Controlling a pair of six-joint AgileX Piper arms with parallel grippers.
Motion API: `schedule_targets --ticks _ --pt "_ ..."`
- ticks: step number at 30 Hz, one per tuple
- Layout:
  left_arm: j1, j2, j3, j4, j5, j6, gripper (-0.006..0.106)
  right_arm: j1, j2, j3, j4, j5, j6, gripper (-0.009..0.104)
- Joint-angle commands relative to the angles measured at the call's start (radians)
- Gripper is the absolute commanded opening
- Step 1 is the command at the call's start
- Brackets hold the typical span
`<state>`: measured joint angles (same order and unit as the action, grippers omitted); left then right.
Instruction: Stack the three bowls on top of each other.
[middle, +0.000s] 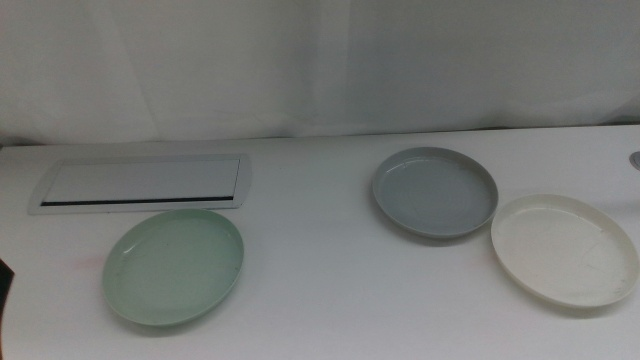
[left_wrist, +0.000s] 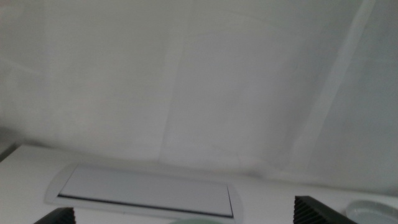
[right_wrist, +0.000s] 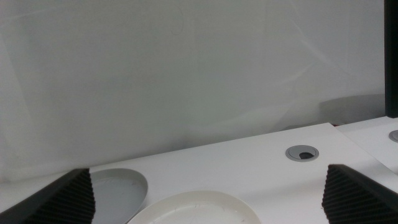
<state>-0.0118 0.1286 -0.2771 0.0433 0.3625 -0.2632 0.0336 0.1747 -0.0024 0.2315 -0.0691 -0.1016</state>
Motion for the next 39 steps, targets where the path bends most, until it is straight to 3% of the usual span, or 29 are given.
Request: schedule_targets --ticks 1,7,21,39 --pt "0.001 0.08 -0.103 -0.007 0.119 0.011 0.092 0.006 -0.004 0.017 -0.003 -0.013 -0.003 0.103" --pt "0.001 0.423 -0.374 -0.007 0.345 0.011 0.092 0.006 -0.004 0.017 -0.003 -0.013 -0.003 0.103" --pt "0.001 1.156 -0.684 -0.007 0.455 0.061 0.091 0.006 -0.004 0.017 -0.003 -0.013 -0.003 0.103" --pt "0.003 1.544 -0.693 0.002 0.333 0.027 0.091 0.006 -0.004 0.017 -0.003 -0.023 -0.003 0.103"
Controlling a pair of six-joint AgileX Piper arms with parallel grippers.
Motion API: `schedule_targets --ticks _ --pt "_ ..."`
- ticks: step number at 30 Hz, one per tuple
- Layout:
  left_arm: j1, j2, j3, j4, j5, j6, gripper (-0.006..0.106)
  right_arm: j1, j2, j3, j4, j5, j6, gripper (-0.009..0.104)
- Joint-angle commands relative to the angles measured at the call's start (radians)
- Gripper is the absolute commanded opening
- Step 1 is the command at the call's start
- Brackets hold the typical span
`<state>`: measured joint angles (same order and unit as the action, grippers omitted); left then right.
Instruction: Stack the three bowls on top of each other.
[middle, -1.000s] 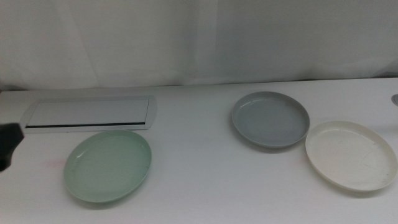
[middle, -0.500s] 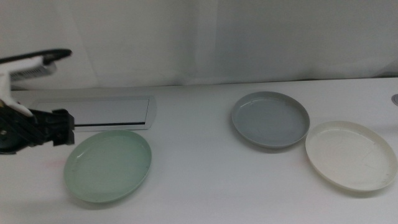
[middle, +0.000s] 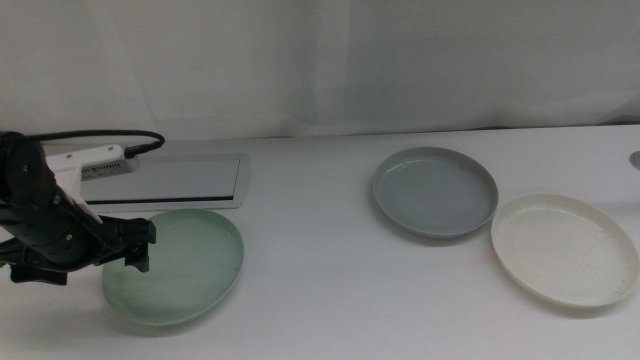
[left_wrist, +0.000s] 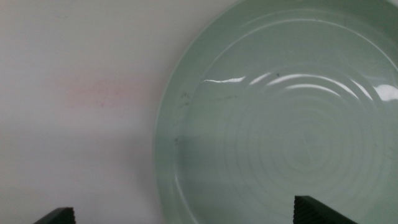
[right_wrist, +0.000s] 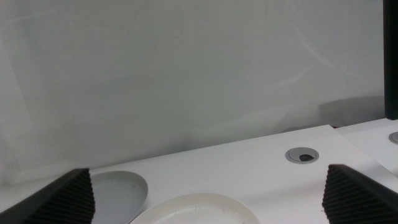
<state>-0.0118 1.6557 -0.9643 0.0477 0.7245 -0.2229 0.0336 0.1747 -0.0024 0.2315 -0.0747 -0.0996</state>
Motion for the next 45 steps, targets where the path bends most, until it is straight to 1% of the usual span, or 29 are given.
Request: schedule_targets --ticks 1,9,11,14,16,19,21,23,25,26,31,32,34,35,39,42,45 --pt "0.003 0.026 -0.006 -0.002 -0.034 -0.013 0.091 0.006 -0.004 0.017 -0.003 -0.018 -0.005 0.103" --pt "0.003 0.107 -0.006 -0.004 -0.072 -0.031 0.09 0.006 -0.004 0.017 -0.003 -0.018 -0.005 0.103" --pt "0.003 0.114 -0.006 -0.004 -0.076 -0.036 0.087 0.006 -0.004 0.017 -0.003 -0.018 -0.005 0.103" --pt "0.003 0.118 -0.006 -0.004 -0.076 -0.059 0.08 0.006 -0.004 0.017 -0.003 -0.018 -0.005 0.103" --pt "0.003 0.118 -0.006 -0.006 -0.078 -0.062 0.071 0.006 -0.004 0.017 -0.003 -0.023 -0.005 0.103" --pt "0.003 0.118 -0.006 -0.011 -0.078 -0.067 0.049 0.006 -0.004 0.017 -0.003 -0.024 -0.005 0.103" --pt "0.003 0.118 -0.006 -0.011 -0.074 -0.069 0.032 0.006 -0.004 0.017 -0.003 -0.024 -0.005 0.103" --pt "0.003 0.126 -0.006 -0.011 -0.067 -0.084 0.018 0.006 -0.004 0.017 -0.003 -0.024 -0.005 0.103" --pt "0.003 0.142 -0.006 -0.024 -0.061 -0.086 0.01 0.006 -0.004 0.017 -0.003 -0.024 -0.005 0.103" --pt "0.003 0.156 -0.006 -0.036 -0.059 -0.085 0.008 0.006 -0.004 0.017 -0.003 -0.024 -0.005 0.103" --pt "0.003 0.224 -0.006 -0.041 -0.055 -0.085 0.008 0.006 -0.004 0.017 -0.003 -0.029 -0.005 0.103" --pt "0.003 0.234 -0.006 -0.041 -0.053 -0.085 0.007 0.006 -0.004 0.017 -0.003 -0.029 -0.005 0.103" --pt "0.003 0.243 -0.006 -0.041 -0.049 -0.08 -0.001 0.006 -0.004 0.017 -0.003 -0.029 -0.005 0.103" --pt "0.003 0.243 -0.006 -0.039 -0.049 -0.072 -0.003 0.006 -0.004 0.017 -0.003 -0.029 -0.005 0.103" --pt "0.003 0.209 -0.011 -0.048 -0.049 -0.07 -0.003 0.006 -0.004 0.017 -0.003 -0.029 -0.005 0.103" --pt "0.003 0.16 -0.011 -0.098 -0.053 -0.027 -0.003 0.006 -0.004 0.017 -0.003 -0.031 -0.005 0.103" --pt "0.003 0.088 -0.011 -0.178 -0.064 0.012 -0.003 0.006 -0.004 0.017 -0.003 -0.031 -0.005 0.103"
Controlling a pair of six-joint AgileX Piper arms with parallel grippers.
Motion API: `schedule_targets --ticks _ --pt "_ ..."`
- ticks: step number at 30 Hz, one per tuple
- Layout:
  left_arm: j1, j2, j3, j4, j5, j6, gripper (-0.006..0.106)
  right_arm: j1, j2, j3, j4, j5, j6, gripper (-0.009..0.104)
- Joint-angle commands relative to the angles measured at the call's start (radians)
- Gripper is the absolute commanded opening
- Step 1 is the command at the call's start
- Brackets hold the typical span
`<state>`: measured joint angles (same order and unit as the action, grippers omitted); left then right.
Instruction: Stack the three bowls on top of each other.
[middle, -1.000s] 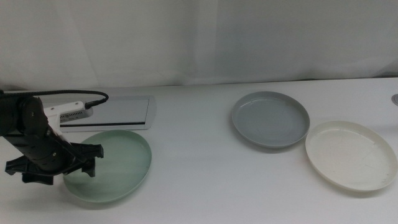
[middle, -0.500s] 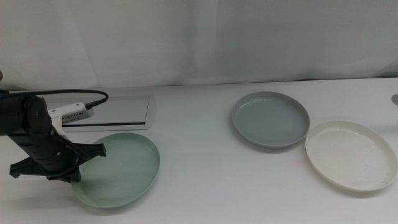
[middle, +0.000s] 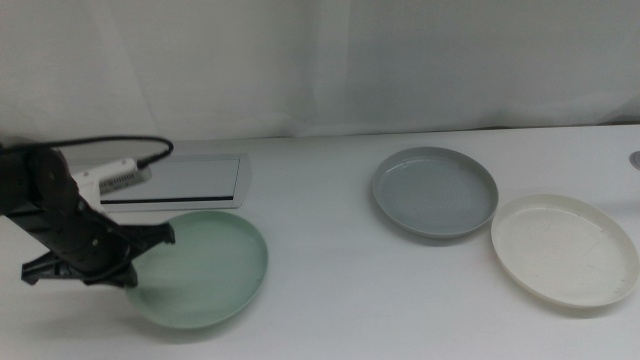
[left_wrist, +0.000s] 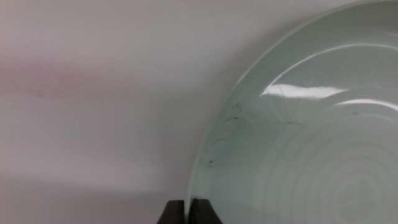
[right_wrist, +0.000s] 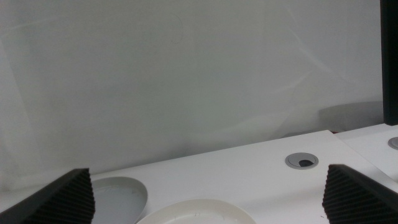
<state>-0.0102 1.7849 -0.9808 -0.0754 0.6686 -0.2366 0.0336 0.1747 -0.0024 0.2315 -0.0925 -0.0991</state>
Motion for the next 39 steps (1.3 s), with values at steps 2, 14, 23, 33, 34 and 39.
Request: schedule_targets --ticks 2,14,23,33,34,39 --pt "-0.001 -0.094 0.006 -0.123 -0.008 0.078 -0.003 0.006 -0.004 0.017 -0.003 -0.013 -0.006 0.103" --pt "-0.259 -0.274 0.008 -0.228 0.006 0.09 -0.003 0.006 -0.004 0.017 -0.001 -0.013 -0.006 0.103" --pt "-0.514 -0.161 0.06 -0.176 -0.09 -0.017 -0.003 0.006 -0.004 0.017 -0.001 -0.013 -0.006 0.103" --pt "-0.567 -0.013 0.086 -0.176 -0.118 -0.022 -0.003 0.006 -0.004 0.017 -0.001 -0.013 -0.006 0.103" --pt "-0.567 -0.013 0.086 -0.176 -0.12 -0.022 -0.003 0.006 -0.004 0.017 -0.001 -0.013 -0.006 0.103" --pt "-0.567 -0.015 0.084 -0.168 -0.139 0.002 0.02 0.006 -0.004 0.017 -0.001 -0.013 -0.006 0.103"
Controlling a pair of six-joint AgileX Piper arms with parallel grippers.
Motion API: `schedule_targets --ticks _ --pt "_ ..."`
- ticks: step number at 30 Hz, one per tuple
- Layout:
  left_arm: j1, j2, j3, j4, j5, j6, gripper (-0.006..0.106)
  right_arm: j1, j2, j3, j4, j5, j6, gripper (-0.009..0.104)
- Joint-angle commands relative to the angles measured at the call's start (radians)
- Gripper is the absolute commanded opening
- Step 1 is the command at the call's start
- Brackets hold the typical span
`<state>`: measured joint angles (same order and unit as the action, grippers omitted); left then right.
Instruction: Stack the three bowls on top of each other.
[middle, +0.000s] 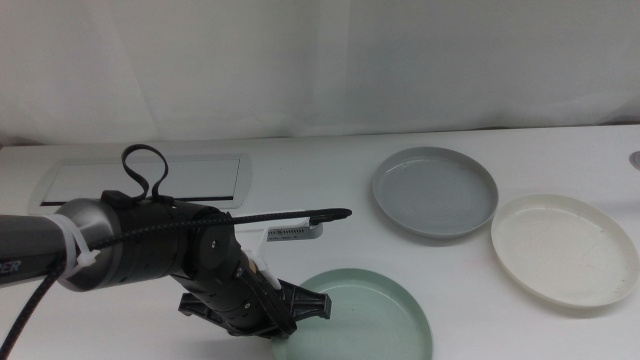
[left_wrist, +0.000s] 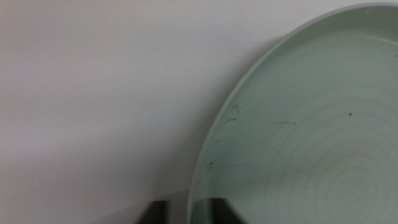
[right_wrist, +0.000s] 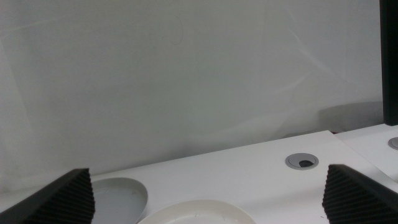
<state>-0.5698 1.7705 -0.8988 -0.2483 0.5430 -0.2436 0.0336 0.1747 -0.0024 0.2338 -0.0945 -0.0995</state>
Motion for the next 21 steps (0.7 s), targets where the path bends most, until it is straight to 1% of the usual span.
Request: schedule_targets --ticks 1,4,5,8,14,16,17,18,19,20,21 --pt "-0.007 -0.002 -0.001 0.005 -0.013 0.018 0.031 0.006 -0.004 0.017 -0.003 -0.011 -0.005 0.103" --pt "-0.007 -0.009 -0.027 0.005 0.01 0.069 0.075 0.006 -0.004 0.017 -0.003 -0.011 -0.005 0.103" --pt "-0.007 -0.016 -0.038 0.007 0.021 0.082 0.093 0.006 -0.004 0.017 -0.003 -0.011 -0.005 0.103" --pt "-0.005 -0.048 -0.077 0.055 0.036 0.086 0.092 0.006 -0.004 0.017 -0.003 -0.011 -0.005 0.103" --pt "0.029 -0.181 -0.127 0.248 0.041 0.063 0.092 0.006 -0.004 0.017 -0.003 -0.011 -0.003 0.103" --pt "0.063 -0.234 -0.138 0.289 0.04 0.063 0.092 0.006 -0.004 0.017 -0.003 -0.011 -0.001 0.103" --pt "0.087 -0.266 -0.143 0.307 0.04 0.063 0.092 0.006 -0.004 0.017 -0.003 -0.011 -0.001 0.103" --pt "0.149 -0.322 -0.144 0.335 0.043 0.067 0.092 0.006 -0.004 0.017 -0.003 -0.011 -0.001 0.103" --pt "0.184 -0.354 -0.144 0.345 0.045 0.067 0.092 0.006 -0.004 0.017 -0.003 -0.011 -0.001 0.103" --pt "0.256 -0.413 -0.144 0.346 0.054 0.08 0.092 0.006 -0.004 0.017 0.007 -0.011 -0.001 0.103" --pt "0.299 -0.442 -0.144 0.346 0.065 0.082 0.092 0.006 -0.004 0.017 0.014 -0.011 -0.001 0.103"
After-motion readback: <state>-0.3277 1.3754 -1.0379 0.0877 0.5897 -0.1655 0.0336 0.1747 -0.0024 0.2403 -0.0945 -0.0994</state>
